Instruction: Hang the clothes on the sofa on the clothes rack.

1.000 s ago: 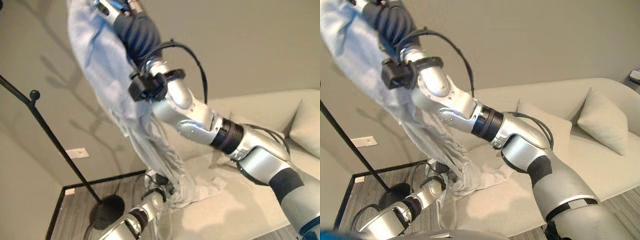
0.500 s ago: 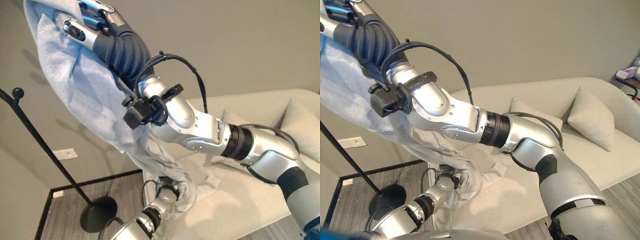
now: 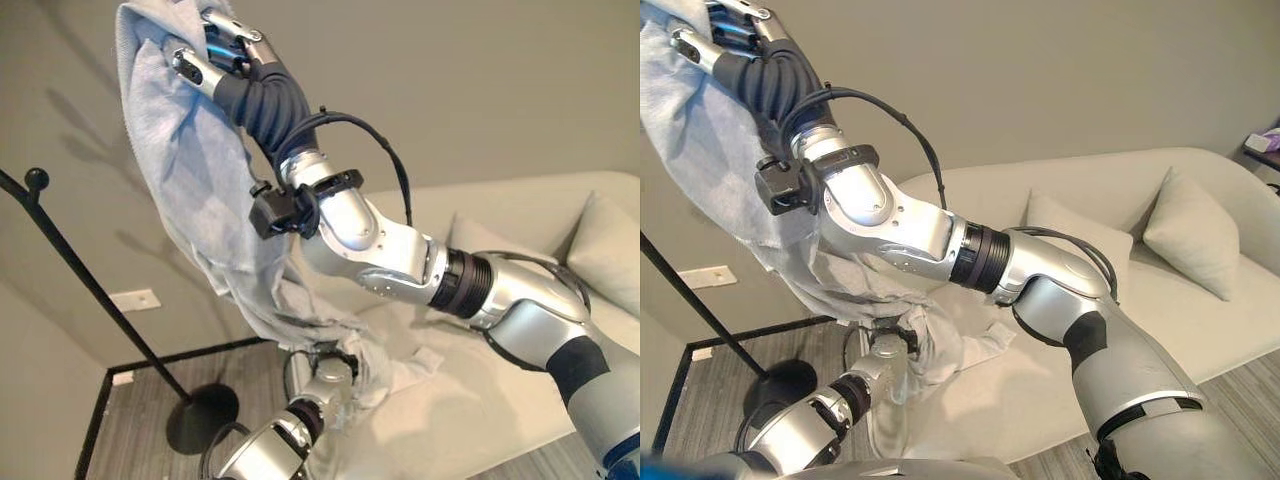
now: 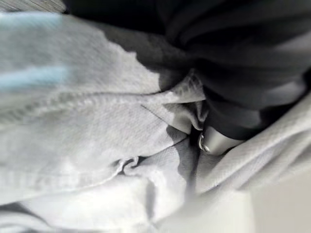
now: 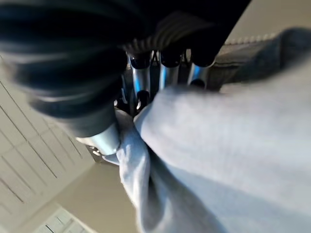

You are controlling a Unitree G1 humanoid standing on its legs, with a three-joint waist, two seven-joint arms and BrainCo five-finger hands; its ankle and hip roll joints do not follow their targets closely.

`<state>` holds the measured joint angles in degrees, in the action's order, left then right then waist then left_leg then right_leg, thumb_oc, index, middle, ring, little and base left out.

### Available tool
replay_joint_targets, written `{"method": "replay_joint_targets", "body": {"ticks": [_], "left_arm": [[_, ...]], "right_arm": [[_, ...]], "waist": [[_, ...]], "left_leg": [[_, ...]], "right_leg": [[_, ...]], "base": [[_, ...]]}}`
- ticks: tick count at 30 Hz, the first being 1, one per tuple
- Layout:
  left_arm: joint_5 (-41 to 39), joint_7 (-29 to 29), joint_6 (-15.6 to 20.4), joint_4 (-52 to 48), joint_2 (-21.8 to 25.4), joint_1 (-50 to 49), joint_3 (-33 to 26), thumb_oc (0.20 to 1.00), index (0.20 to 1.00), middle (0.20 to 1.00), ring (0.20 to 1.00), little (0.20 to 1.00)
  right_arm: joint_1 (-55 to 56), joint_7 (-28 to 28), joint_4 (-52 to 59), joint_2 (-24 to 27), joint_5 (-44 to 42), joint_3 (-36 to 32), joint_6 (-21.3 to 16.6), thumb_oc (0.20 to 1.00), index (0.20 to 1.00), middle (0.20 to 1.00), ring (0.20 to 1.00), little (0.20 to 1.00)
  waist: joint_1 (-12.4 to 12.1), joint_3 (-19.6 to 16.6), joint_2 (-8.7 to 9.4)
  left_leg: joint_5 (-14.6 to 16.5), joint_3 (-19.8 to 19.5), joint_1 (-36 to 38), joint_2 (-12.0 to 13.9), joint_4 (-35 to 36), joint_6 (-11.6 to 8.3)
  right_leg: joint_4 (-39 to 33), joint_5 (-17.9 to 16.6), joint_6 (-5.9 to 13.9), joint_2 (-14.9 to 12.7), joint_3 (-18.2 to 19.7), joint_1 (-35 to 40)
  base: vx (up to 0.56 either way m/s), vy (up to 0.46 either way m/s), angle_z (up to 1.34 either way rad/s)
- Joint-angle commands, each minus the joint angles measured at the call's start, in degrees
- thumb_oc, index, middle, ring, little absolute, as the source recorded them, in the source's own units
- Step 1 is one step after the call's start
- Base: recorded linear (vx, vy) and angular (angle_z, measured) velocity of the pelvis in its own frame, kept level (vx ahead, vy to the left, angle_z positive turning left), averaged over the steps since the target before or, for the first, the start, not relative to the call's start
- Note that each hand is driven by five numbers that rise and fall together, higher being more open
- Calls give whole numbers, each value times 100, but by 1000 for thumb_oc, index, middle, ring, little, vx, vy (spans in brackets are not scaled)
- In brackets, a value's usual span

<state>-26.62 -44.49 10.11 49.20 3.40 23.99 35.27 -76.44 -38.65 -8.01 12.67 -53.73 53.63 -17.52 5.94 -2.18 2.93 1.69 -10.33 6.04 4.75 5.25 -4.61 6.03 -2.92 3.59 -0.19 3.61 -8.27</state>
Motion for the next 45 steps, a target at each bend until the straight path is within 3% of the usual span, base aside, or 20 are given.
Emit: {"method": "replay_joint_targets", "body": {"ticks": [1,7,8,10,14,19,25,26,28,31,32,33,34,35,37,40,45], "left_arm": [[1259,-484,350,-82,495,602,-114,200,200,200,200,200],[2525,-539,20,-1398,1716,-13,-423,200,200,200,200,200],[2916,-462,-86,-1953,2156,-340,-764,200,200,200,200,200],[3316,-398,-145,-2502,2573,-665,-1153,200,200,200,200,200],[3861,-268,-214,-3152,3070,-1147,-1715,200,200,200,200,200],[4521,-137,-284,-3681,3364,-1544,-2094,200,200,200,200,200],[4930,-48,-326,-3876,3564,-1736,-2267,200,200,200,200,200],[4952,-70,-312,-3924,3634,-1743,-2361,200,200,200,200,200],[5064,-101,-281,-3998,3735,-1716,-2432,200,200,200,200,200],[5084,-185,-253,-4123,3822,-1743,-2576,200,200,200,200,200],[5141,-186,-271,-4203,3901,-1775,-2664,200,200,200,200,200],[5140,-182,-273,-4209,3905,-1781,-2666,200,200,200,200,200],[5247,-165,-259,-4396,4064,-1958,-2866,200,200,200,200,200],[5277,-162,-270,-4563,4139,-2182,-3142,200,200,200,200,200],[5291,-167,-266,-4663,4102,-2279,-3289,200,200,200,200,200],[5520,-288,-264,-5062,3853,-2711,-3738,200,200,200,200,200],[5415,-365,-69,-5283,3572,-2854,-3817,200,200,200,200,200]], "right_arm": [[-703,-12,-688,138,567,-685,-241,200,200,200,200,200],[-771,98,-903,1298,991,-1217,-296,200,200,200,200,200],[-542,135,-650,1822,1223,-1481,-243,200,200,200,200,200],[-190,192,-299,2337,1485,-1829,-213,200,200,200,200,200],[370,323,320,2917,1834,-2327,-149,200,200,200,200,200],[1467,499,1228,3259,2348,-3034,-23,200,200,200,200,200],[2457,658,1836,3116,2509,-3516,36,200,200,200,200,200],[2672,695,1975,2997,2534,-3605,47,200,200,200,200,200],[2907,741,2162,2931,2669,-3727,57,200,200,200,200,200],[3100,792,2339,2849,2686,-3782,-19,200,200,200,200,200],[3184,790,2408,2812,2722,-3845,-35,200,200,200,200,200],[3190,790,2412,2808,2723,-3849,-31,200,200,200,200,200],[3324,820,2468,2685,2813,-3859,-40,200,200,200,200,200],[3475,802,2520,2573,2979,-3936,3,200,200,200,200,200],[3615,815,2573,2441,3125,-4001,25,200,200,200,200,200],[4139,713,2889,1881,3549,-4274,17,200,200,200,200,200],[4762,540,3314,1503,4240,-4551,100,200,200,200,200,200]], "waist": [[-271,160,215],[-424,169,242],[-455,170,282],[-487,177,308],[-534,216,378],[-543,280,426],[-549,363,513],[-526,497,520],[-536,628,415],[-622,716,133],[-643,720,73],[-640,701,75],[-747,591,-19],[-865,453,-3],[-933,401,24],[-1159,222,156],[-1184,233,176]], "left_leg": [[434,-116,410,-457,-25,511],[457,-104,407,-566,-25,584],[434,-80,360,-646,-25,620],[444,-50,332,-716,-25,664],[463,40,289,-853,-25,754],[474,156,246,-1015,-25,865],[472,294,189,-1143,-25,931],[419,333,142,-1155,-25,946],[314,390,50,-1088,-25,978],[149,495,-116,-877,-44,978],[77,539,-202,-809,-63,959],[104,529,-186,-809,-45,962],[60,658,-315,-697,-47,943],[55,778,-393,-678,-52,916],[42,840,-433,-701,-69,906],[63,976,-461,-824,-40,886],[-94,864,-584,-792,-25,759]], "right_leg": [[-44,-267,357,-509,278,75],[-218,-379,455,-654,232,170],[-298,-491,506,-737,261,139],[-381,-591,563,-789,307,145],[-509,-823,647,-865,446,115],[-697,-1089,736,-958,606,55],[-857,-1324,832,-955,777,-73],[-772,-1562,884,-902,840,-206],[-417,-1347,837,-765,780,-300],[401,-386,599,-603,382,-140],[734,-103,511,-602,225,-62],[754,-53,515,-602,226,-62],[1151,333,416,-673,-6,156],[1151,553,380,-752,-195,521],[1055,583,398,-795,-290,744],[279,917,365,-724,-403,1192],[-593,751,230,-441,-375,1376]], "base": [[-33,63,8],[-36,72,12],[-100,117,5],[-86,106,0],[-74,88,-9],[-76,77,-17],[-88,41,-12],[-168,-12,-16],[-190,23,-22],[-176,48,-9],[-119,-7,0],[-141,-34,2],[-60,-73,-8],[-101,-108,-19],[-20,-86,-27],[6,-120,-37],[-62,-161,-3]]}}
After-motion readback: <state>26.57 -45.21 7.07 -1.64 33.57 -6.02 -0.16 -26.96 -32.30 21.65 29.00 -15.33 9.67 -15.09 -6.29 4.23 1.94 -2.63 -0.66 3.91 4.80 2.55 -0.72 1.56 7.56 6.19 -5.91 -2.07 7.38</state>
